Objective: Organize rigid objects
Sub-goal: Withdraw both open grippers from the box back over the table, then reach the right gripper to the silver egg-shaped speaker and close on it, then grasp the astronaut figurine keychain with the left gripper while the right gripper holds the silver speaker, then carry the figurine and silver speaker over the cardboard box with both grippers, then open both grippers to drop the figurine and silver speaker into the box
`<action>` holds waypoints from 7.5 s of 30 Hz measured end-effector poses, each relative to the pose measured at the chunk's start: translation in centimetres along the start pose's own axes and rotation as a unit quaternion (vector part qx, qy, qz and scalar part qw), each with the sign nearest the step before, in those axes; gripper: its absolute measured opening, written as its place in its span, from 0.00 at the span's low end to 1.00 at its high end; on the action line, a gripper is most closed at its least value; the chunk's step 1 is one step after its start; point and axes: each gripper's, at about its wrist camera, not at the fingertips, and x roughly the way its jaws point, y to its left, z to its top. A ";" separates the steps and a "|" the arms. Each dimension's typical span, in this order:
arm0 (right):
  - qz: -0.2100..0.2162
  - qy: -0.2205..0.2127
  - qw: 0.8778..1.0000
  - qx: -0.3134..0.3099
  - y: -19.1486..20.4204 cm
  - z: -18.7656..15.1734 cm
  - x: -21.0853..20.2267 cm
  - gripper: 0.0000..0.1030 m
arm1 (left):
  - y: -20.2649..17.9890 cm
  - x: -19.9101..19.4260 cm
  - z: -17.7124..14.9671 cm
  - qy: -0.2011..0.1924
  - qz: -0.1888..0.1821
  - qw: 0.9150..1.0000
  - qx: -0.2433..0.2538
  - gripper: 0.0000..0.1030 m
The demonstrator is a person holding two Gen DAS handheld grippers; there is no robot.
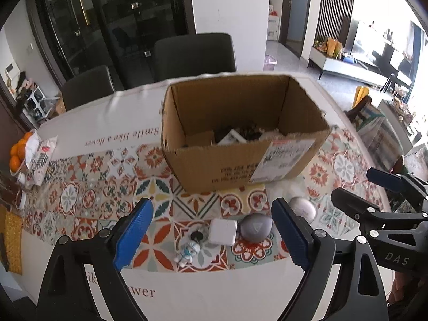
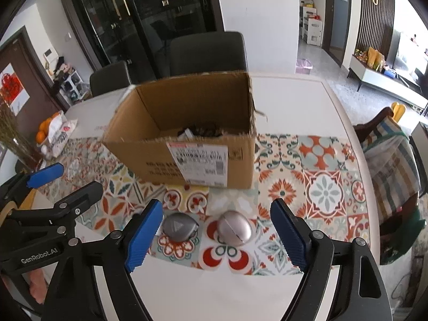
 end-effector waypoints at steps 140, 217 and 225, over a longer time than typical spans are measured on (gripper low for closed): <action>0.058 0.137 0.989 0.016 5.5 -6.4 8.2 0.55 | 4.3 6.7 -6.9 0.073 -0.091 0.992 -0.036 0.26; 0.021 -0.020 1.000 0.005 2.9 13.0 2.6 0.55 | 1.7 3.1 14.6 -0.036 -0.078 0.996 -0.006 0.26; 0.011 -0.001 1.000 0.012 2.2 13.0 4.5 0.55 | 1.7 5.2 14.3 -0.006 -0.066 0.998 -0.006 0.26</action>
